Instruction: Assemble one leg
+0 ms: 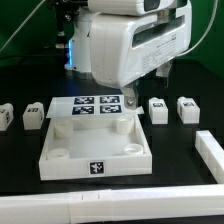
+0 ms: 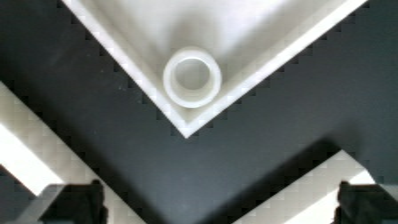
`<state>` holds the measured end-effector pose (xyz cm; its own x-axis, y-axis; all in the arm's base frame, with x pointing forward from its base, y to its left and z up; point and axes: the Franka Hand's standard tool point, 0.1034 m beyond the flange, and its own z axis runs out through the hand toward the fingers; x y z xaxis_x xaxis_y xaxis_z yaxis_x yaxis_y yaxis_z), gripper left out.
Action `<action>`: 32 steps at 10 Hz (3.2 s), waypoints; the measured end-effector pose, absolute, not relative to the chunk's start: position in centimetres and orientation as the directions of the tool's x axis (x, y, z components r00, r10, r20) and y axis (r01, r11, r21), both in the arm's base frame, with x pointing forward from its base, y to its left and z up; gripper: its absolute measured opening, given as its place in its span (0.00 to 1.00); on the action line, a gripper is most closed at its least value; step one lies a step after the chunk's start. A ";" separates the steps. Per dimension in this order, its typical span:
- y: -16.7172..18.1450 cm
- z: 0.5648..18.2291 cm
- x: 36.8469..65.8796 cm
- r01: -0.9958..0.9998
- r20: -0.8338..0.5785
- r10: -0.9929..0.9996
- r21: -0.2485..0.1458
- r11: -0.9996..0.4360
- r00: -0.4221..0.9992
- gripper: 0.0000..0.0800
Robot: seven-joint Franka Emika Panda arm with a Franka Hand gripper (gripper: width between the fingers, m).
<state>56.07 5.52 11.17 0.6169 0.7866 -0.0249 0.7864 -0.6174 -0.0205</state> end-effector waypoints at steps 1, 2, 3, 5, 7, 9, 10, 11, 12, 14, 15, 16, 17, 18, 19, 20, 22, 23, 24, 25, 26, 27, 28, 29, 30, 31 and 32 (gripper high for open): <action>5.5 11.2 56.1 0.786 -0.025 0.786 -0.021 -0.618 0.617 0.81; 5.5 11.2 56.1 0.785 -0.025 0.785 -0.021 -0.619 0.618 0.81; 5.7 11.1 56.0 0.701 -0.021 0.702 -0.026 -0.712 0.712 0.81; 5.5 10.9 55.1 0.659 -0.023 0.660 -0.019 -0.752 0.751 0.81; 3.8 10.6 52.7 0.839 -0.017 0.839 -0.020 -0.544 0.544 0.81; 3.4 10.4 52.5 0.893 -0.012 0.893 -0.016 -0.451 0.450 0.81; 3.4 10.4 52.5 0.888 -0.012 0.888 -0.017 -0.459 0.459 0.81; 3.3 10.3 52.5 0.888 -0.012 0.888 -0.017 -0.459 0.459 0.81; 3.3 10.3 52.4 0.888 -0.012 0.888 -0.017 -0.459 0.459 0.81; 3.2 10.1 52.2 0.910 -0.012 0.910 -0.019 -0.414 0.413 0.81; 2.2 9.6 51.3 0.951 0.005 0.951 0.035 -0.308 0.308 0.81; 0.1 8.9 48.6 0.975 0.003 0.977 0.063 -0.214 0.214 0.81; -1.9 8.6 47.3 0.997 -0.016 1.000 0.078 -0.026 0.027 0.81; -3.3 8.1 46.7 0.990 -0.032 0.993 0.083 0.118 -0.115 0.81; -3.7 7.8 46.5 0.988 -0.032 0.990 0.069 0.140 -0.138 0.81; -3.6 7.9 46.5 0.991 -0.030 0.993 0.071 0.112 -0.110 0.81; -3.6 7.8 46.5 0.991 -0.030 0.994 0.070 0.110 -0.108 0.81; -3.3 7.7 46.4 0.995 -0.025 0.998 0.075 0.065 -0.063 0.81; -2.1 7.0 45.9 0.998 -0.019 1.000 0.070 0.010 -0.008 0.81; -1.1 6.0 44.8 0.998 -0.015 0.999 0.045 -0.032 0.033 0.81; -0.6 5.2 44.0 0.997 -0.012 0.998 0.026 -0.068 0.069 0.81; -0.4 4.2 43.6 0.997 -0.005 0.997 0.025 -0.072 0.072 0.81; -0.6 3.1 43.4 0.997 0.003 0.997 0.026 -0.075 0.075 0.81; -0.8 2.2 43.3 0.996 0.007 0.997 0.019 -0.081 0.081 0.81; -1.2 1.5 43.1 0.996 0.009 0.996 0.009 -0.088 0.088 0.81; -1.6 1.1 42.9 0.996 0.011 0.996 0.007 -0.088 0.088 0.81; -2.2 0.9 42.9 0.997 0.014 0.997 0.017 -0.079 0.079 0.81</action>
Offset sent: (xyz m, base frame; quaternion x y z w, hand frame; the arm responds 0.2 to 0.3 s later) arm 0.0000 0.0000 0.0000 0.0000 0.0000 0.5069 0.8620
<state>42.86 -2.17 0.86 0.0788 0.9968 0.0142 0.9967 -0.0790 0.0165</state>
